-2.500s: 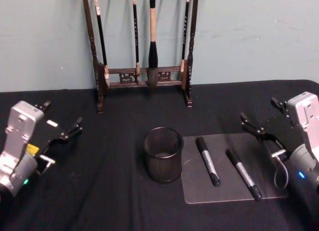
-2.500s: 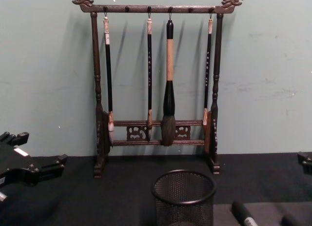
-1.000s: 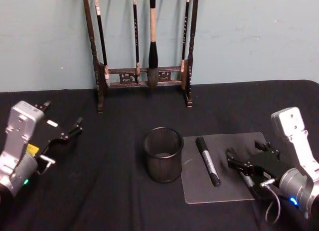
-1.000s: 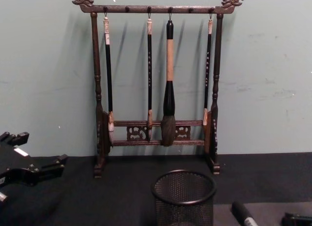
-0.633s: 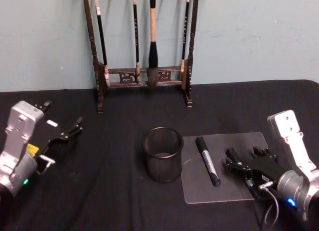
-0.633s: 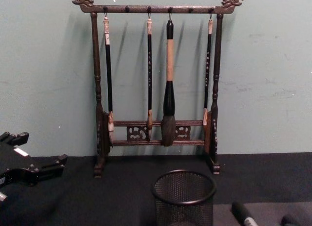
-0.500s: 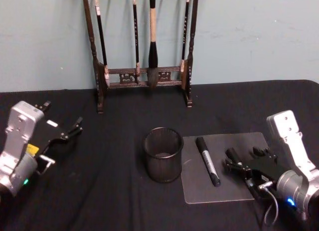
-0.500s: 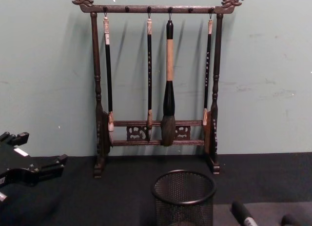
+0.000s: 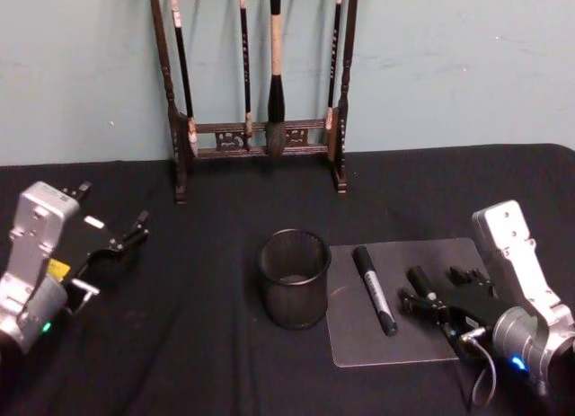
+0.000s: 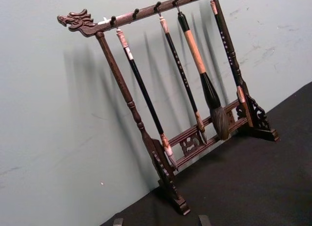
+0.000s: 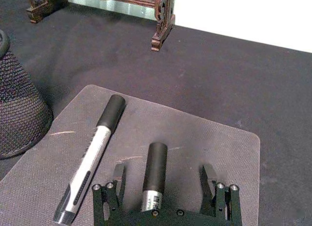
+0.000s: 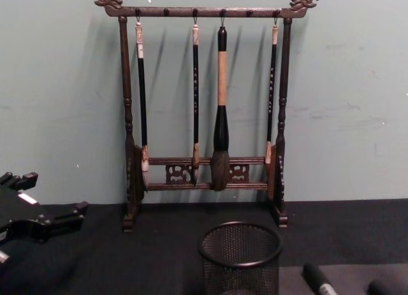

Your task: Pick up the water-based marker from the table and place it into the pen holder.

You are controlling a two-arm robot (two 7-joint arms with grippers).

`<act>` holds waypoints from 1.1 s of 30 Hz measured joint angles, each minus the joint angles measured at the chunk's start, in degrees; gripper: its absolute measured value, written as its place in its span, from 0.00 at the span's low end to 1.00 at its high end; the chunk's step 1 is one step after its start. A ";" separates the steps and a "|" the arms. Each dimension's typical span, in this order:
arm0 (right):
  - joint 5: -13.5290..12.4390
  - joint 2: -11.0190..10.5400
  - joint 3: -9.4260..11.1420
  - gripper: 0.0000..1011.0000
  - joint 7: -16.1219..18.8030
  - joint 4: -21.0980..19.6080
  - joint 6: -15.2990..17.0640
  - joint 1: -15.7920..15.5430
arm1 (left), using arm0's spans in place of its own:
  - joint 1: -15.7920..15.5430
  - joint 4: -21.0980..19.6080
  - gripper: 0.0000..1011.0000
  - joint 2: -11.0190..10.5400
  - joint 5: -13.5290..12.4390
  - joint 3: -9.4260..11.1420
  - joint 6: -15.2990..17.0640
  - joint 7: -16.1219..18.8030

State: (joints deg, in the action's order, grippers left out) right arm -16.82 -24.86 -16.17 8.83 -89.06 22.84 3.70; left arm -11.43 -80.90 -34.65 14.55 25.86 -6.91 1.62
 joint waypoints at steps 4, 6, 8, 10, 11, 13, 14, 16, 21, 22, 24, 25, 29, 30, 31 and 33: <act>0.35 0.40 0.38 0.99 0.28 0.23 0.09 0.00 | 0.00 0.00 0.99 0.00 0.00 0.00 0.00 0.00; 0.58 0.65 0.56 0.99 0.42 0.34 0.09 0.00 | 0.00 0.00 0.99 0.00 0.00 0.00 0.00 0.00; 0.74 0.77 0.71 0.99 0.55 0.42 0.09 0.00 | 0.00 0.00 0.99 0.00 0.00 0.00 0.00 0.00; 0.84 0.82 0.78 0.99 0.66 0.48 0.07 -0.01 | 0.00 0.00 0.99 0.00 0.00 0.00 0.00 0.00; 0.84 0.81 0.77 0.99 0.65 0.48 0.07 -0.01 | 0.00 0.00 0.99 0.00 0.00 0.00 0.00 0.00; 0.82 0.79 0.74 0.99 0.62 0.47 0.06 -0.02 | 0.00 0.00 0.99 0.00 0.00 0.00 0.00 0.00; 0.82 0.78 0.73 0.99 0.61 0.46 0.06 -0.02 | 0.00 0.00 0.99 0.00 0.00 0.00 0.00 0.00; 0.80 0.76 0.70 0.99 0.58 0.44 0.05 -0.04 | 0.00 0.00 0.99 0.00 0.00 0.00 0.00 0.00; 0.78 0.74 0.66 0.99 0.53 0.41 0.05 -0.06 | 0.00 0.00 0.99 0.00 0.00 0.00 0.00 0.00; 0.77 0.72 0.65 0.99 0.52 0.40 0.05 -0.06 | 0.00 0.00 0.99 0.00 0.00 0.00 0.00 0.00; 0.76 0.71 0.64 0.98 0.51 0.39 0.05 -0.06 | 0.00 0.00 0.99 0.00 0.00 0.00 0.00 0.00; 0.75 0.70 0.63 0.93 0.50 0.37 0.05 -0.06 | 0.00 0.00 0.99 0.00 0.00 0.00 0.00 0.00; 0.72 0.67 0.59 0.83 0.47 0.34 0.05 -0.06 | 0.00 0.00 0.99 0.00 0.00 0.00 0.00 0.00; 0.72 0.67 0.59 0.79 0.47 0.34 0.05 -0.06 | 0.00 0.00 0.99 0.00 0.00 0.00 0.00 0.00; 0.71 0.67 0.59 0.75 0.46 0.34 0.05 -0.06 | 0.00 0.00 0.99 0.00 0.00 0.00 0.00 0.00; 0.69 0.67 0.59 0.73 0.44 0.34 0.05 -0.06 | 0.00 0.00 0.99 0.00 0.00 0.00 0.00 0.00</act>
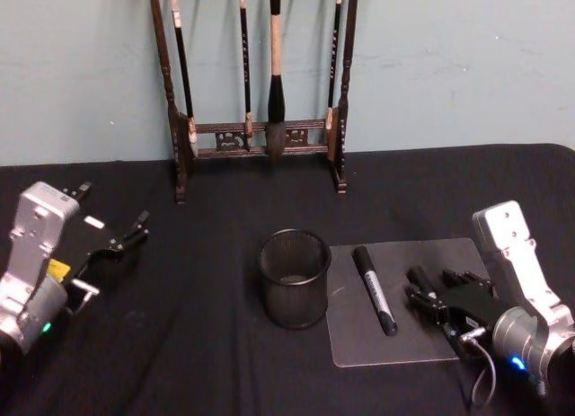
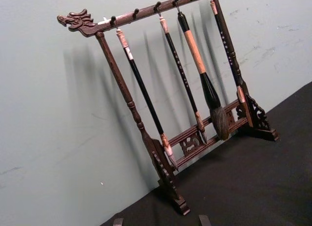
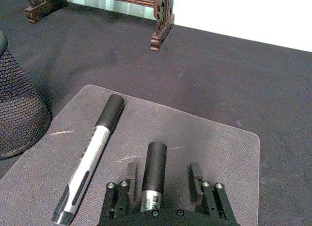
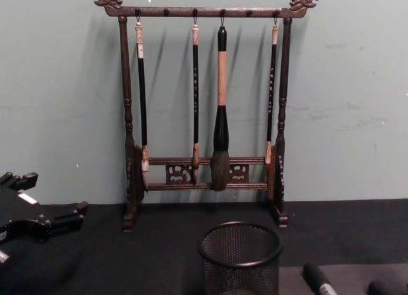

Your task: Pick up the water-based marker from the table and place it into the pen holder.

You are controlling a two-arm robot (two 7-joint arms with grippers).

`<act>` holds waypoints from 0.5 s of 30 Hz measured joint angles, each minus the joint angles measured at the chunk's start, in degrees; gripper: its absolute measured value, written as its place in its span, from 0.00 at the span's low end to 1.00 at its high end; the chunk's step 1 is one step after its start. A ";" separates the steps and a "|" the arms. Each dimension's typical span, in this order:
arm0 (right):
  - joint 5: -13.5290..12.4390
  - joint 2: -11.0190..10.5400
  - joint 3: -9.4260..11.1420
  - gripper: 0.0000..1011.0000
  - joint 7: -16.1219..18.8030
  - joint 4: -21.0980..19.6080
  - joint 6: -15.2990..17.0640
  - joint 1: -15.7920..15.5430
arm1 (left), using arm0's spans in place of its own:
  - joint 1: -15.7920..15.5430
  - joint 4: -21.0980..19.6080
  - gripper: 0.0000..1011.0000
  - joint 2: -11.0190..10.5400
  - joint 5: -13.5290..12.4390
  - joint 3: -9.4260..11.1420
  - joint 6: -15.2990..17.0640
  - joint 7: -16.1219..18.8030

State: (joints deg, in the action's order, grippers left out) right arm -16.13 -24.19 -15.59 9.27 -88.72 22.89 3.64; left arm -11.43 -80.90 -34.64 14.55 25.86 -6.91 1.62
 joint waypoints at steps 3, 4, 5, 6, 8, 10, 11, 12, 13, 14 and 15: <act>-0.02 0.00 0.00 0.61 -0.01 0.00 0.00 0.00 | 0.00 0.00 0.99 0.00 0.00 0.00 0.00 0.00; -0.02 0.00 0.00 0.56 -0.01 0.00 0.00 0.00 | 0.00 0.00 0.99 0.00 0.00 0.00 0.00 0.00; -0.03 0.00 0.00 0.53 -0.01 0.00 0.00 0.00 | 0.00 0.00 0.99 0.00 0.00 0.00 0.00 0.00; -0.04 0.00 0.00 0.51 -0.01 0.00 0.00 0.00 | 0.00 0.00 0.99 0.00 0.00 0.00 0.00 0.00; -0.06 0.00 0.00 0.44 -0.01 0.00 0.00 0.00 | 0.00 0.00 0.99 0.00 0.00 0.00 0.00 0.00; -0.06 0.00 0.00 0.33 -0.01 0.00 0.00 0.00 | 0.00 0.00 0.99 0.00 0.00 0.00 0.00 0.00; -0.06 0.00 0.00 0.30 -0.01 0.00 0.00 0.00 | 0.00 0.00 0.99 0.00 0.00 0.00 0.00 0.00; -0.06 0.00 0.00 0.30 -0.01 0.00 0.00 0.00 | 0.00 0.00 0.99 0.00 0.00 0.00 0.00 0.00; -0.06 0.00 0.00 0.25 -0.01 0.00 0.00 0.00 | 0.00 0.00 0.99 0.00 0.00 0.00 0.00 0.00; -0.06 0.00 0.00 0.25 -0.01 0.00 0.00 0.00 | 0.00 0.00 0.99 0.00 0.00 0.00 0.00 0.00; -0.06 0.00 0.00 0.24 -0.01 0.00 0.00 0.00 | 0.00 0.00 0.99 0.00 0.00 0.00 0.00 0.00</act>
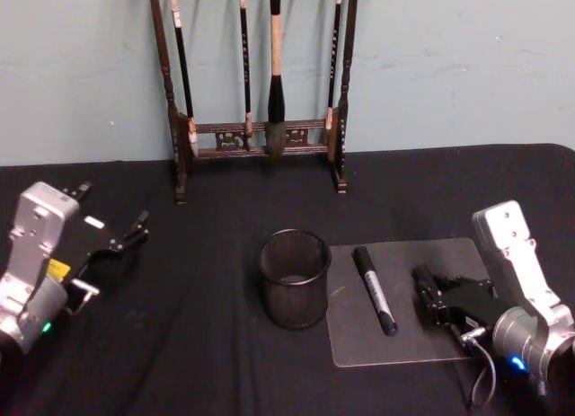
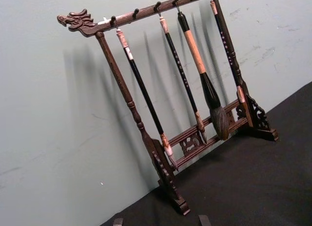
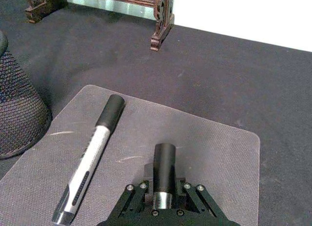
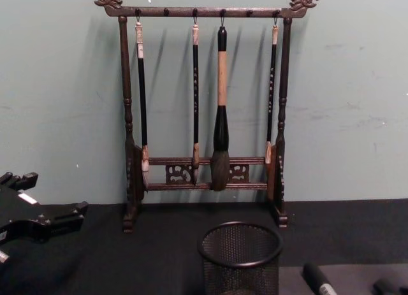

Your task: Pick up the water-based marker from the table and place it into the pen holder.

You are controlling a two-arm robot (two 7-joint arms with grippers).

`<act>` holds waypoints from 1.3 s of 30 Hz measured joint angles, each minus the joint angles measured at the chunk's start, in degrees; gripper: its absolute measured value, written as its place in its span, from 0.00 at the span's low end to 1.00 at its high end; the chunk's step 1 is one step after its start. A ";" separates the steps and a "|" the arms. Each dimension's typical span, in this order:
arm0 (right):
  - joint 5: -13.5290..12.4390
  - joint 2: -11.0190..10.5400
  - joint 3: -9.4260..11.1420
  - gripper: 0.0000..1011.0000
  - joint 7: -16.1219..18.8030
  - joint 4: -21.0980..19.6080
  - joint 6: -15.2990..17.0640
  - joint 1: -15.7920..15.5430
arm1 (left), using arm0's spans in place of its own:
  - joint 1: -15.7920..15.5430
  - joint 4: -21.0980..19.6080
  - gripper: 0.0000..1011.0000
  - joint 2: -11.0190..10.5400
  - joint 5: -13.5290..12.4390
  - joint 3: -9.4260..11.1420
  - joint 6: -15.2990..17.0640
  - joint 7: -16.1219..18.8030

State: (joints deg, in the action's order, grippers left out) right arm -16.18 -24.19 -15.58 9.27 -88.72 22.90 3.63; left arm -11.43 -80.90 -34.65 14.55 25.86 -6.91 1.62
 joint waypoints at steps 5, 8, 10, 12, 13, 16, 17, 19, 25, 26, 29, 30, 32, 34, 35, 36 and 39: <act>0.00 0.00 0.00 0.24 0.00 0.00 0.00 0.00 | 0.00 0.00 0.99 0.00 0.00 0.00 0.00 0.00; 0.00 0.00 0.00 0.24 0.00 0.00 0.00 0.00 | 0.00 0.00 0.99 0.00 0.00 0.00 0.00 0.00; 0.01 0.00 0.00 0.24 0.00 0.00 0.00 0.00 | 0.00 0.00 0.99 0.00 0.00 0.00 0.00 0.00; 0.01 0.00 0.00 0.24 0.00 0.00 0.00 0.00 | 0.00 0.00 0.99 0.00 0.00 0.00 0.00 0.00; 0.01 0.00 0.00 0.24 0.00 0.00 0.00 0.00 | 0.00 0.00 0.99 0.00 0.00 0.00 0.00 0.00; 0.01 0.05 0.10 0.24 0.03 0.00 -0.07 -0.01 | 0.00 0.00 0.99 0.00 0.00 0.00 0.00 0.00; 0.01 0.05 0.10 0.24 0.03 0.00 -0.07 -0.01 | 0.00 0.00 0.99 0.00 0.00 0.00 0.00 0.00; 0.24 0.33 0.65 0.24 0.11 -0.03 -0.94 -0.16 | 0.00 0.00 0.99 0.00 0.00 0.00 0.00 0.00; 0.89 1.66 2.75 0.24 0.86 -0.32 -6.09 -0.21 | 0.00 0.00 0.99 0.00 0.00 0.00 0.00 0.00; 1.00 1.98 3.09 0.24 1.14 -0.44 -7.43 -0.04 | 0.00 0.00 0.99 0.00 0.00 0.00 0.00 0.00; 1.50 2.92 3.80 0.24 2.08 -0.54 -10.90 0.94 | 0.00 0.00 0.99 0.00 0.00 0.00 0.00 0.00; 1.60 3.09 3.87 0.24 2.27 -0.50 -11.49 1.23 | 0.00 0.00 0.99 0.00 0.00 0.00 0.00 0.00; 2.00 3.72 3.99 0.24 3.34 0.02 -13.79 2.61 | 0.00 0.00 0.99 0.00 0.00 0.00 0.00 0.00; 2.55 4.28 3.85 0.24 4.46 0.82 -15.89 4.18 | 0.00 0.00 0.99 0.00 0.00 0.00 0.00 0.00; 2.84 4.49 3.64 0.24 5.06 1.33 -16.95 5.00 | 0.00 0.00 0.99 0.00 0.00 0.00 0.00 0.00; 3.10 4.68 3.36 0.24 5.78 1.88 -17.93 5.85 | 0.00 0.00 0.99 0.00 0.00 0.00 0.00 0.00; 3.40 4.91 2.98 0.24 6.71 2.57 -19.24 7.05 | 0.00 0.00 0.99 0.00 0.00 0.00 0.00 0.00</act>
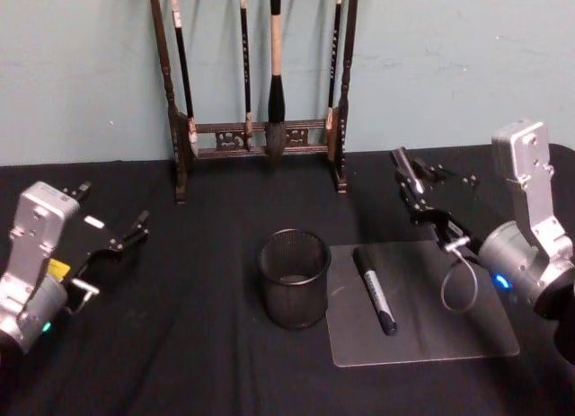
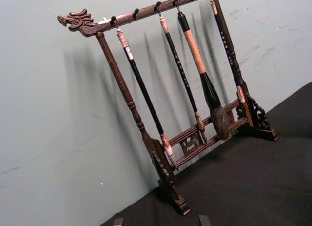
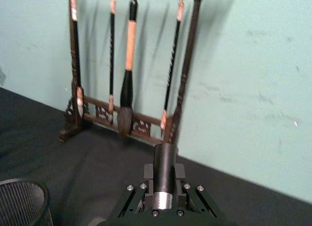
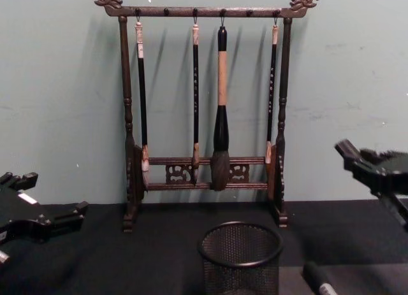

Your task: Pick up the water-based marker from the table and place it into the pen holder.

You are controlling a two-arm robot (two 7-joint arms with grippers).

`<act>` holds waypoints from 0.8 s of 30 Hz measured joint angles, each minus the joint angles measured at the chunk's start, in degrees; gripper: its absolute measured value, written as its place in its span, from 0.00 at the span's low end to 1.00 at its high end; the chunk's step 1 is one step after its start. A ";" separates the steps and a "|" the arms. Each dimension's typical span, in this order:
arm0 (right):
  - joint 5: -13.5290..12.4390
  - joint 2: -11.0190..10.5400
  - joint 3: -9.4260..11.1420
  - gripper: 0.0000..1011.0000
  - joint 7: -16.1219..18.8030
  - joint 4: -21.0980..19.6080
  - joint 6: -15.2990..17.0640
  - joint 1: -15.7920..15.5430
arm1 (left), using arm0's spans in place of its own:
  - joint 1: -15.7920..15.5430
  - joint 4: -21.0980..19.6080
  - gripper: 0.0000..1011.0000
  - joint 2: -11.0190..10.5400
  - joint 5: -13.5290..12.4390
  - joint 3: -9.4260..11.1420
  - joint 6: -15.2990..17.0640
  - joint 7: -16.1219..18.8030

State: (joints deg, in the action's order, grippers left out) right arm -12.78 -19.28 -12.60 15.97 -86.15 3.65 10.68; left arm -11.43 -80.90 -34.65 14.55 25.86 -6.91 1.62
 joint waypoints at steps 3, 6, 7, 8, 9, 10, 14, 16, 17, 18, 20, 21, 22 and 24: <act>0.21 0.50 -0.75 0.24 1.86 1.54 -2.35 2.15 | 0.00 0.00 0.99 0.00 0.00 0.00 0.00 0.00; 0.11 0.95 -1.55 0.24 3.37 2.58 -4.04 3.70 | 0.00 0.00 0.99 0.00 0.00 0.00 0.00 0.00; -0.09 1.15 -1.91 0.24 4.01 2.96 -4.60 4.21 | 0.00 0.00 0.99 0.00 0.00 0.00 0.00 0.00; -0.09 1.15 -1.91 0.24 4.01 2.96 -4.60 4.21 | 0.00 0.00 0.99 0.00 0.00 0.00 0.00 0.00; -0.39 1.32 -2.23 0.24 4.62 3.34 -5.12 4.69 | 0.00 0.00 0.99 0.00 0.00 0.00 0.00 0.00; -0.73 1.51 -2.56 0.24 5.21 3.70 -5.60 5.12 | 0.00 0.00 0.99 0.00 0.00 0.00 0.00 0.00; -1.99 2.00 -3.67 0.24 7.08 4.57 -7.08 6.20 | 0.00 0.00 0.99 0.00 0.00 0.00 0.00 0.00; -2.84 2.25 -4.45 0.24 8.23 4.97 -7.92 6.72 | 0.00 0.00 0.99 0.00 0.00 0.00 0.00 0.00; -3.08 2.30 -4.67 0.24 8.62 5.12 -8.17 6.87 | 0.00 0.00 0.99 0.00 0.00 0.00 0.00 0.00; -3.08 2.30 -4.67 0.24 8.62 5.12 -8.17 6.87 | 0.00 0.00 0.99 0.00 0.00 0.00 0.00 0.00; -4.13 2.52 -5.64 0.24 10.12 5.96 -9.20 7.59 | 0.00 0.00 0.99 0.00 0.00 0.00 0.00 0.00; -4.68 2.65 -6.14 0.24 10.95 6.39 -9.67 7.96 | 0.00 0.00 0.99 0.00 0.00 0.00 0.00 0.00; -5.39 2.81 -6.85 0.24 11.88 6.94 -10.26 8.46 | 0.00 0.00 0.99 0.00 0.00 0.00 0.00 0.00; -6.11 3.03 -7.83 0.24 12.96 7.75 -10.81 9.10 | 0.00 0.00 0.99 0.00 0.00 0.00 0.00 0.00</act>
State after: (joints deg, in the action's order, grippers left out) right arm -18.90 -16.25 -20.43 28.94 -78.40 -7.15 19.78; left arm -11.43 -80.90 -34.65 14.55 25.86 -6.91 1.62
